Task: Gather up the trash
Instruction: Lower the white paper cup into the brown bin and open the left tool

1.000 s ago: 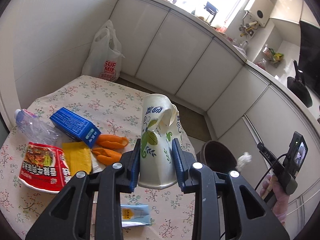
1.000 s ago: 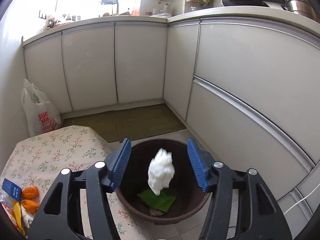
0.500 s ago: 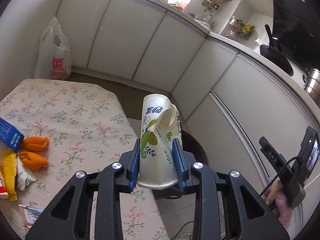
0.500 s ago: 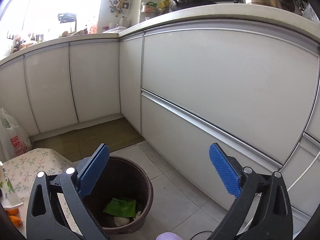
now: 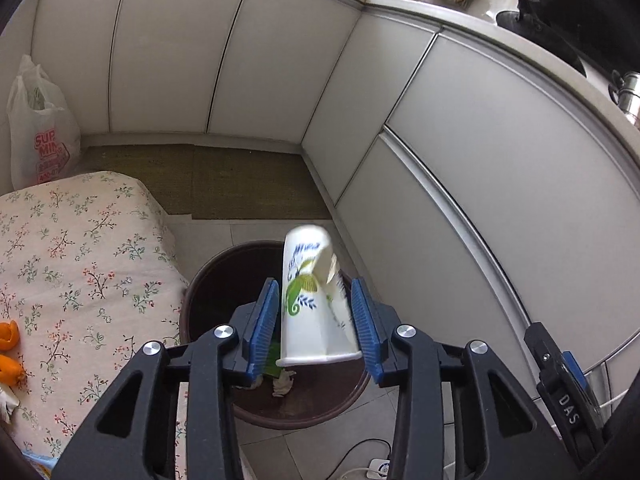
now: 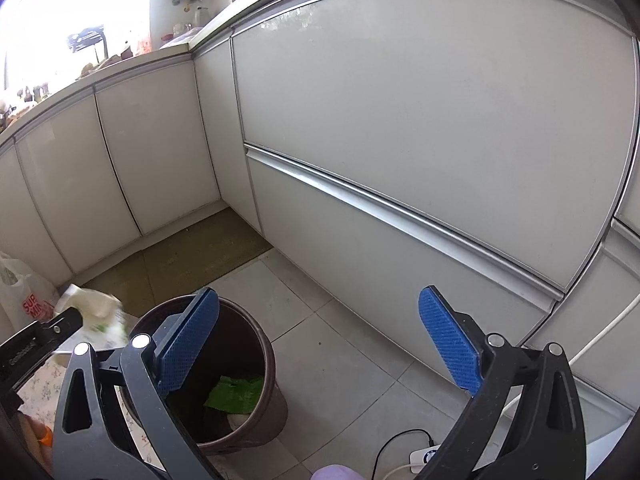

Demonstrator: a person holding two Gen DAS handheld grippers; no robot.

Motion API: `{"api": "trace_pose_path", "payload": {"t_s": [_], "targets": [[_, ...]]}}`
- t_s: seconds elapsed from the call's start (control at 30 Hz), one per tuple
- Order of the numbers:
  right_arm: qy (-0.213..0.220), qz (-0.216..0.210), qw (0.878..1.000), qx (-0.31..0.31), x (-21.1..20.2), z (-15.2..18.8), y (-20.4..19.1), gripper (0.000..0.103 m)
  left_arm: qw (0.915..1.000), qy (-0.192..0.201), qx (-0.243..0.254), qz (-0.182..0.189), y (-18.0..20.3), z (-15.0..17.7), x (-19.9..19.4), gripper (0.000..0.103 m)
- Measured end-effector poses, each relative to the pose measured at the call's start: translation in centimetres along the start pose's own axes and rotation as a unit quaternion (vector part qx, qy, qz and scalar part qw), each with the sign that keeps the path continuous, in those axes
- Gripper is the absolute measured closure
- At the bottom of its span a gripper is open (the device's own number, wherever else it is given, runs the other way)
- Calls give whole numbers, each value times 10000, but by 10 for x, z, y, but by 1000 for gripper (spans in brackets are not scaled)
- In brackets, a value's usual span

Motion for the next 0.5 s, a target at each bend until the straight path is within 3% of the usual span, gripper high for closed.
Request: {"api": "trace_pose_path", "payload": {"t_s": [0.1, 0.2, 0.3, 0.5], "targets": [[-47, -34, 10000, 67, 1, 0, 2, 7, 9999, -56, -86, 9, 6, 1, 3, 47], [-63, -49, 10000, 50, 2, 0, 0, 7, 9999, -81, -69, -25, 8, 4, 2, 46], [-76, -48, 10000, 10, 1, 1, -2, 7, 9998, -77, 25, -168, 8, 9, -2, 38], [-91, -129, 9998, -133, -2, 4, -15, 7, 9983, 25, -79, -578, -17, 21, -23, 30]]}}
Point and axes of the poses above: each gripper's, at about its wrist camera, not at the fingertips, and x roughly the way its jaws point, y to its right, z to its underside, the point moved 4 cm from there along x, roughly the way its jaws point, and after that the axes turned 5 degrees about x, right-handed, at the moved point
